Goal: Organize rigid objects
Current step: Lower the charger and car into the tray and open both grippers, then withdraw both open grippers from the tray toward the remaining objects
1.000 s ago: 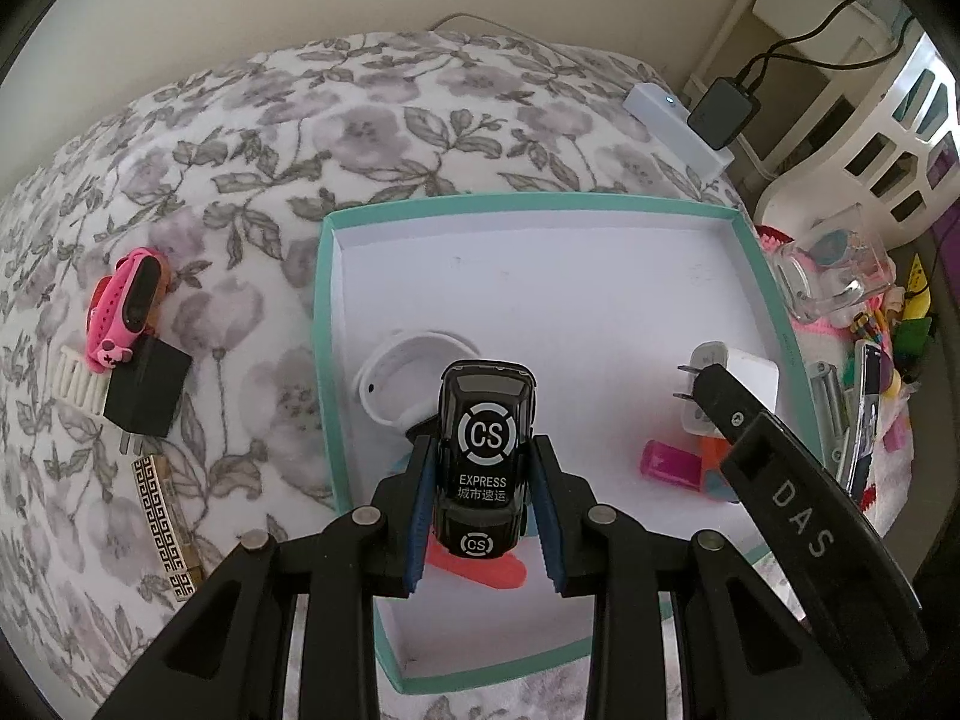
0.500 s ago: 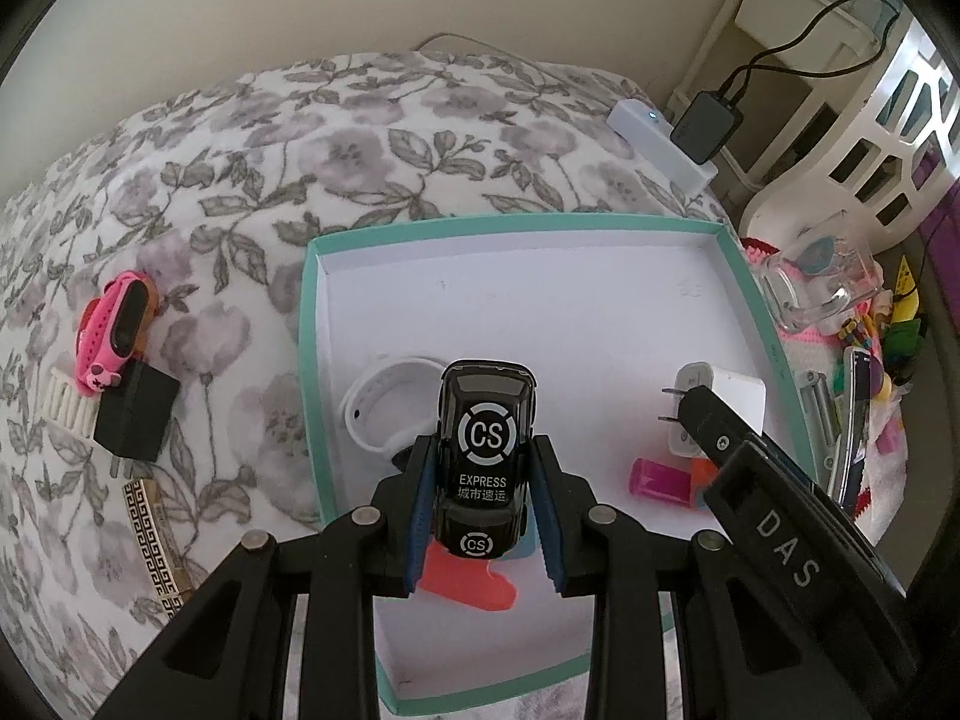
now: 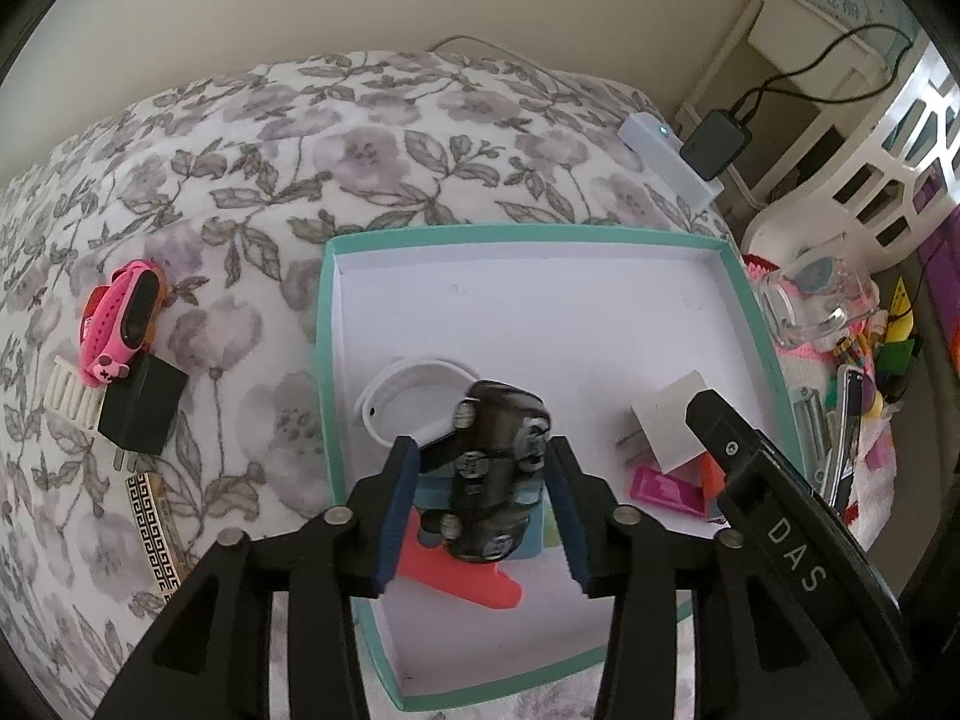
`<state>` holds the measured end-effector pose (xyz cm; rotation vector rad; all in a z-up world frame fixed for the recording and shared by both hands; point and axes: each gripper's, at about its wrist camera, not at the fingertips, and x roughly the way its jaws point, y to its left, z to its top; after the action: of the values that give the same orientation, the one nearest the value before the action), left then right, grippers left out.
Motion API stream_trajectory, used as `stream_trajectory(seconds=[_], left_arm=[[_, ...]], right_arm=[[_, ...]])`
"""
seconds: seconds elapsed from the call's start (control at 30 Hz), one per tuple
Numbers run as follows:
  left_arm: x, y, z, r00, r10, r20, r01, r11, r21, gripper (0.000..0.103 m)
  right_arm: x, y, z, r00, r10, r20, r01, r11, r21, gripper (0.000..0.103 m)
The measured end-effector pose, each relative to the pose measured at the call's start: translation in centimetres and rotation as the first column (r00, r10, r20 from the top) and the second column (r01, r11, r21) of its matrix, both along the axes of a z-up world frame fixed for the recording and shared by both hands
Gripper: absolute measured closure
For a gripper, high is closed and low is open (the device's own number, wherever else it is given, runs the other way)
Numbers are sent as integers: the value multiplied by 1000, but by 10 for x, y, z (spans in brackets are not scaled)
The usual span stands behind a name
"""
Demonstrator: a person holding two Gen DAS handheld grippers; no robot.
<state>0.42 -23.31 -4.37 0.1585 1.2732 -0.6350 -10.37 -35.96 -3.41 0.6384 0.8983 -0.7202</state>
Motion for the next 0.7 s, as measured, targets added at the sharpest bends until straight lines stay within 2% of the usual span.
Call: stream_trajectory(seconds=[0.3, 0.37, 0.53, 0.6, 0.67, 0.7], left_arm=[[9, 12, 14, 998, 53, 31, -53, 999, -13, 47], [13, 17, 17, 996, 77, 37, -77, 997, -13, 41], [25, 31, 20, 988, 140, 61, -141, 990, 10, 37], [31, 39, 20, 983, 171, 64, -173, 985, 21, 30], [37, 48, 19, 975, 210, 66, -213, 977, 34, 18], [39, 51, 19, 972, 227, 68, -230, 972, 42, 16]], right_arm=[[-3, 0, 6, 1000, -14, 18, 15, 1000, -24, 53], [-3, 0, 6, 1000, -15, 17, 15, 1000, -24, 53], [-3, 1, 5, 1000, -10, 14, 10, 1000, -24, 53], [-2, 2, 4, 1000, -2, 12, 3, 1000, -23, 53], [0, 4, 3, 1000, 8, 7, -8, 1000, -22, 53], [1, 4, 3, 1000, 13, 4, -13, 1000, -24, 53]])
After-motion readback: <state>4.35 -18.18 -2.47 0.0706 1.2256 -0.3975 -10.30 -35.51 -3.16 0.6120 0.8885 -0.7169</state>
